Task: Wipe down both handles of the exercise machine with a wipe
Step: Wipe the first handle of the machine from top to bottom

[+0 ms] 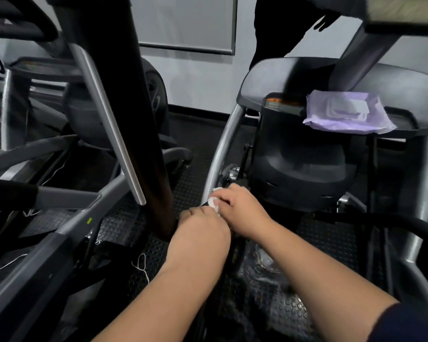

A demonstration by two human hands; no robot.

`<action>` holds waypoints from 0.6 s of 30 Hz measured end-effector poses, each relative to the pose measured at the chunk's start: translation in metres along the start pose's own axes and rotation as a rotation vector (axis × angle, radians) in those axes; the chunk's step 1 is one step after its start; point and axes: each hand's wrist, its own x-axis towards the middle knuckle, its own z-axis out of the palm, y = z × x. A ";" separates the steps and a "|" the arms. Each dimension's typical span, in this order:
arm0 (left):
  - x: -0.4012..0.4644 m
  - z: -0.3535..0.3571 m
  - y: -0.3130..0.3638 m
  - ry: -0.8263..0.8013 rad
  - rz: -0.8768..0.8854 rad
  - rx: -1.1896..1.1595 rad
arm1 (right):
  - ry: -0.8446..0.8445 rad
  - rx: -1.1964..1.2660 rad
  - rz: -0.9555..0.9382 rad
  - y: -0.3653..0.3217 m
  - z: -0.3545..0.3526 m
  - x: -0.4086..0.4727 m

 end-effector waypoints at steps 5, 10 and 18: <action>-0.002 -0.004 0.001 -0.015 -0.011 -0.004 | -0.057 -0.101 -0.064 -0.015 -0.007 0.006; -0.002 -0.003 0.001 -0.008 -0.021 -0.014 | 0.022 -0.112 0.014 -0.003 -0.008 0.008; -0.003 -0.004 0.002 0.014 -0.025 -0.039 | 0.276 0.256 0.153 -0.014 0.010 -0.008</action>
